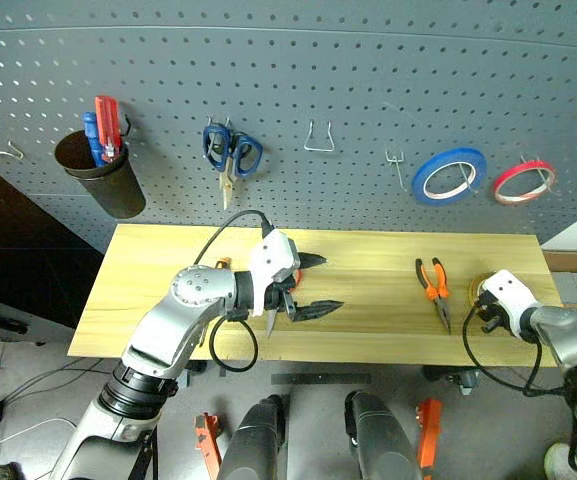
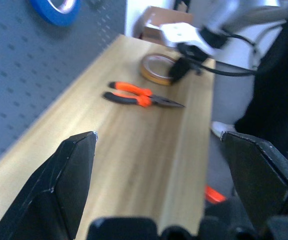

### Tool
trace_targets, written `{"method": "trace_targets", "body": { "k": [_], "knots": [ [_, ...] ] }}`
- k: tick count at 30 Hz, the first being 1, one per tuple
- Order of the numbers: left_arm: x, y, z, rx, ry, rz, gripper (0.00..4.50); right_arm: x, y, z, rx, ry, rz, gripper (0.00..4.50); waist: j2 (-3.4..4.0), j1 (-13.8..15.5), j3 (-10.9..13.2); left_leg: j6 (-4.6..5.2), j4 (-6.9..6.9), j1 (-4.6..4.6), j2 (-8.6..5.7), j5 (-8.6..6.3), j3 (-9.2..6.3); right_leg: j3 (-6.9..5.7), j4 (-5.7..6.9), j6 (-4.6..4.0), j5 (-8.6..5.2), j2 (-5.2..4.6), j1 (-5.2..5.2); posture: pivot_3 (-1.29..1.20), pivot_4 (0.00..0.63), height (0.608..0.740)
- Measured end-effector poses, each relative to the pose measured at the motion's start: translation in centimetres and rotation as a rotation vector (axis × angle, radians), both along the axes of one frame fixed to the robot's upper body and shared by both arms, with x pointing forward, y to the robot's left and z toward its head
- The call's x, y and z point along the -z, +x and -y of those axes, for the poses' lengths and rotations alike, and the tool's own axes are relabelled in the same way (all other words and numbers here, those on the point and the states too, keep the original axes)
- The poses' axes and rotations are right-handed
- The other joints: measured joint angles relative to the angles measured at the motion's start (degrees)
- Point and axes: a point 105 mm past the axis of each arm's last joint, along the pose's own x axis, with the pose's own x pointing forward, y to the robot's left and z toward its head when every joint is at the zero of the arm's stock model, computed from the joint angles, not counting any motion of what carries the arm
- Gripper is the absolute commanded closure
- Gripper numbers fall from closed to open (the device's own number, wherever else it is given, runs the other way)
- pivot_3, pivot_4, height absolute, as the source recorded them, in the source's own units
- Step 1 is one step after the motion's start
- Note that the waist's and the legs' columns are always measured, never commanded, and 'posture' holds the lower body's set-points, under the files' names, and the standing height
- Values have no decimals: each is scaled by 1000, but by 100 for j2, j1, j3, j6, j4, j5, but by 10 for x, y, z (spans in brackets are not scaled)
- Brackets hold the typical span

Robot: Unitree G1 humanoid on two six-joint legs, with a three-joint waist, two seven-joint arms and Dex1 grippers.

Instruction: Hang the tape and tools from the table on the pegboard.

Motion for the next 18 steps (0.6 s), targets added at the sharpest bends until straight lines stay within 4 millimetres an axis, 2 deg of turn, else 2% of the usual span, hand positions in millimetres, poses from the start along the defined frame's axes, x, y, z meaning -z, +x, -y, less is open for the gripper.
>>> {"method": "trace_targets", "body": {
  "k": [1, 5, 6, 7, 9, 13, 16, 18],
  "knots": [
    [-1, 2, -2, -13, -3, 8, 202, -7, 1, -4, -14, -7, 26, 4427, 0, -17, -1, -8, 2, -4, 1, 4, 1, 1, 1, 1, 1, 1, -5, -176, 284, 740],
    [-8, 7, -2, -21, -20, 42, 202, -59, -10, -19, -26, -118, 231, 4427, 3, -53, -2, -12, 40, -54, 5, 2, 9, 11, 56, 6, 2, 5, -74, -204, 285, 740],
    [-8, 9, -5, -33, -26, 46, 202, -75, -16, -35, -50, -161, 313, 4427, 2, -49, -2, -12, 47, -63, 11, 2, 3, 7, 69, 6, 2, 10, -84, -209, 285, 740],
    [-7, 10, -6, -41, -28, 47, 202, -80, -18, -44, -69, -170, 346, 4427, 2, -49, -2, -12, 50, -63, 14, 2, 2, 7, 72, 6, 2, 12, -85, -210, 286, 740],
    [-10, 14, -10, -68, -42, 62, 202, -102, -25, -78, -113, -209, 495, 4427, 2, -51, -2, -8, 52, -62, 12, 0, 1, 7, 79, 5, 3, 13, -86, -211, 286, 740],
    [-18, 21, -21, -121, -77, 104, 202, -124, -34, -146, -237, -201, 696, 4427, 2, -53, -2, -10, 57, -60, 11, 13, 1, 10, 78, 7, 8, 15, -86, -209, 282, 740],
    [-26, 24, -26, -146, -114, 127, 202, -145, -29, -180, -305, -179, 821, 4427, 0, -48, -2, -9, 59, -60, 6, 28, 1, 11, 74, 4, 25, 14, -88, -195, 274, 740],
    [-28, 24, -28, -148, -127, 127, 202, -155, -23, -191, -323, -162, 872, 4427, -3, -41, -4, -15, 58, -61, 7, 33, -5, 7, 75, 1, 27, 14, -88, -181, 267, 740]
  ]
}}
